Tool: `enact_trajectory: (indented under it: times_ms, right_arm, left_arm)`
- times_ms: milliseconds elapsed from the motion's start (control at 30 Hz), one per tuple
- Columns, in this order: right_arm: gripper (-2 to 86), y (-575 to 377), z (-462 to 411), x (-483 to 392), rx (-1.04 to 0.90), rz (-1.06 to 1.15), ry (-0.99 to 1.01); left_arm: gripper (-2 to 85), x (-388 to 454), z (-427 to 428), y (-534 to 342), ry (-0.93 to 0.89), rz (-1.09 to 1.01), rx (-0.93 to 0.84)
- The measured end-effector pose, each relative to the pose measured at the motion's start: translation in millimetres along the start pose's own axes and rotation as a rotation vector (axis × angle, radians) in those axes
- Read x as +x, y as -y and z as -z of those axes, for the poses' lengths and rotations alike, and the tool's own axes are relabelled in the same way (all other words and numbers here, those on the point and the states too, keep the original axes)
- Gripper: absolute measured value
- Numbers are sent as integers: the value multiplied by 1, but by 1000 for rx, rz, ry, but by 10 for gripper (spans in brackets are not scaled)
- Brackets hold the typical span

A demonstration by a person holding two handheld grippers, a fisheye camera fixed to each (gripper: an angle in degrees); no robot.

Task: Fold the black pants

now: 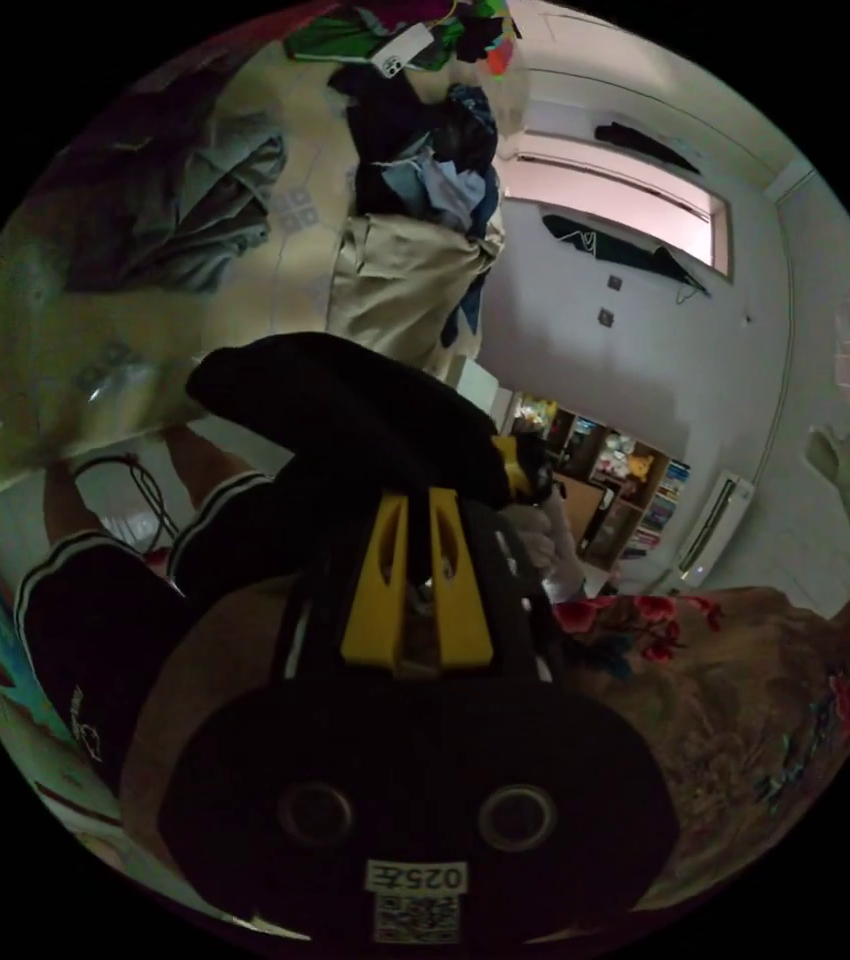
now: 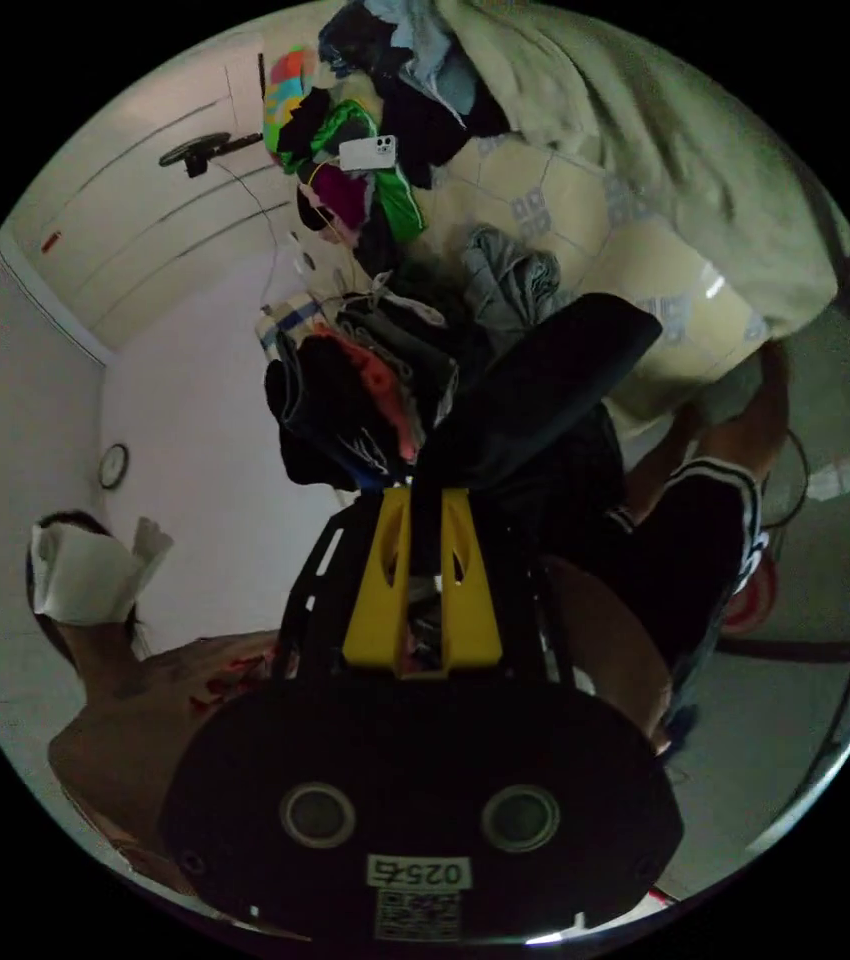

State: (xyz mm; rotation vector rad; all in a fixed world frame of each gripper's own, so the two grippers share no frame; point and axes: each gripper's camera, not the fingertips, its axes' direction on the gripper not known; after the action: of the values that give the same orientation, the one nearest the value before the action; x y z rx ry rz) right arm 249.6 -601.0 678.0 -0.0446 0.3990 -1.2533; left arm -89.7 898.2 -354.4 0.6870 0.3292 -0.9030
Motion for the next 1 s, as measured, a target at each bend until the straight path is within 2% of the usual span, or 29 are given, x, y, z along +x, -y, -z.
enact_trajectory:
  times_ms: [133, 267, 367, 500, 633, 733, 800, 900, 1000]
  right_arm:
    - [51, 68, -8, 12, -83, 118, -244]
    - [52, 149, -20, 18, -97, 222, -234]
    - [52, 205, -31, 8, -93, 317, -205]
    - [52, 256, -63, 8, -98, 462, -375]
    - [54, 317, -119, 80, -91, 429, -551]
    - [56, 348, -166, 149, -120, 356, -688]
    - [58, 351, -187, 180, -139, 349, -773]
    - [60, 342, -184, 195, -83, 352, -695]
    - [60, 336, -186, 199, -56, 337, -631]
  left_arm:
    - [-9, 52, -49, 47, 137, -63, 95]
    - [-9, 111, -68, 103, 248, -138, 217]
    - [-9, 173, -70, 142, 455, -221, 301]
    - [-8, 219, -86, 180, 821, -207, 342]
    - [-8, 176, -134, 240, 1093, -58, 294]
    - [-8, 113, -173, 282, 1146, 92, 170]
    - [-8, 96, -186, 287, 1178, 149, 169]
    - [-9, 103, -192, 281, 1154, 160, 245]
    - [-9, 114, -202, 278, 1208, 174, 301]
